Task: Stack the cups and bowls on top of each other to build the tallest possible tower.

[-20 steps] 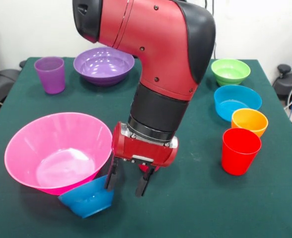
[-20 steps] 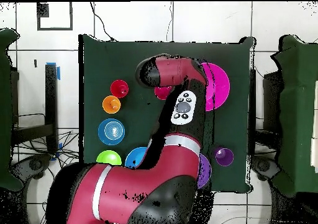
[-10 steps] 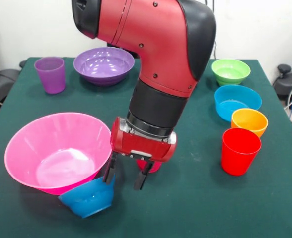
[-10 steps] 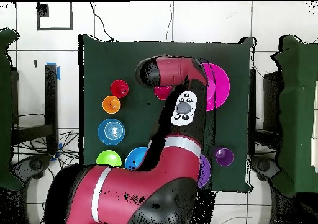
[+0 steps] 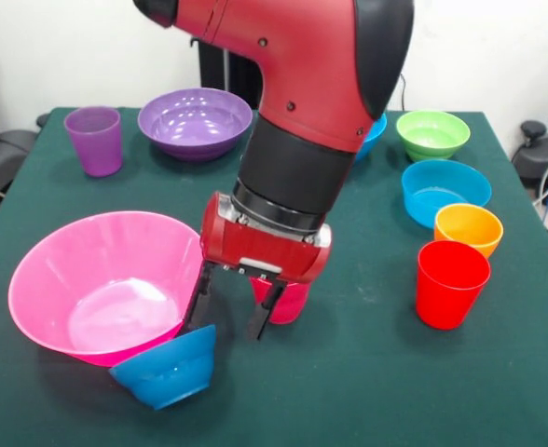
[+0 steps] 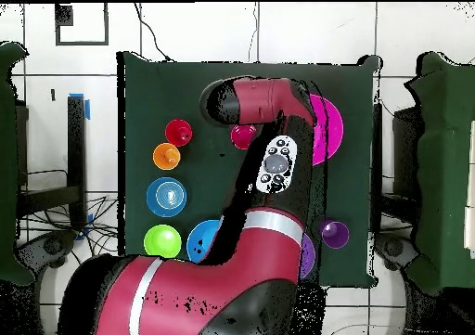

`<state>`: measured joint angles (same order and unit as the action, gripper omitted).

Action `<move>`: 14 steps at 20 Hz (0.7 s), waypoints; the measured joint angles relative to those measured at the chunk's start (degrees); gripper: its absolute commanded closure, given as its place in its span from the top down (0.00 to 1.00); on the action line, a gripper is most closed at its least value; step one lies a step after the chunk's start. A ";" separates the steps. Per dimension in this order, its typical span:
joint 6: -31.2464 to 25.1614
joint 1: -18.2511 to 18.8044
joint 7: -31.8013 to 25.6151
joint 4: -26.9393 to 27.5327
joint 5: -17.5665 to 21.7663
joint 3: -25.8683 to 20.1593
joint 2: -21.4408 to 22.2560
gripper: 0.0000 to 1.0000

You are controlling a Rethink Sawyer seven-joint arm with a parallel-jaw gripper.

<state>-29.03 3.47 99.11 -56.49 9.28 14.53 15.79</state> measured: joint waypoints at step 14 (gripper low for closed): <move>0.00 -0.40 0.00 -0.02 0.00 1.31 0.03 1.00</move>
<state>-29.03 3.07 99.11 -56.50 9.28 15.84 15.82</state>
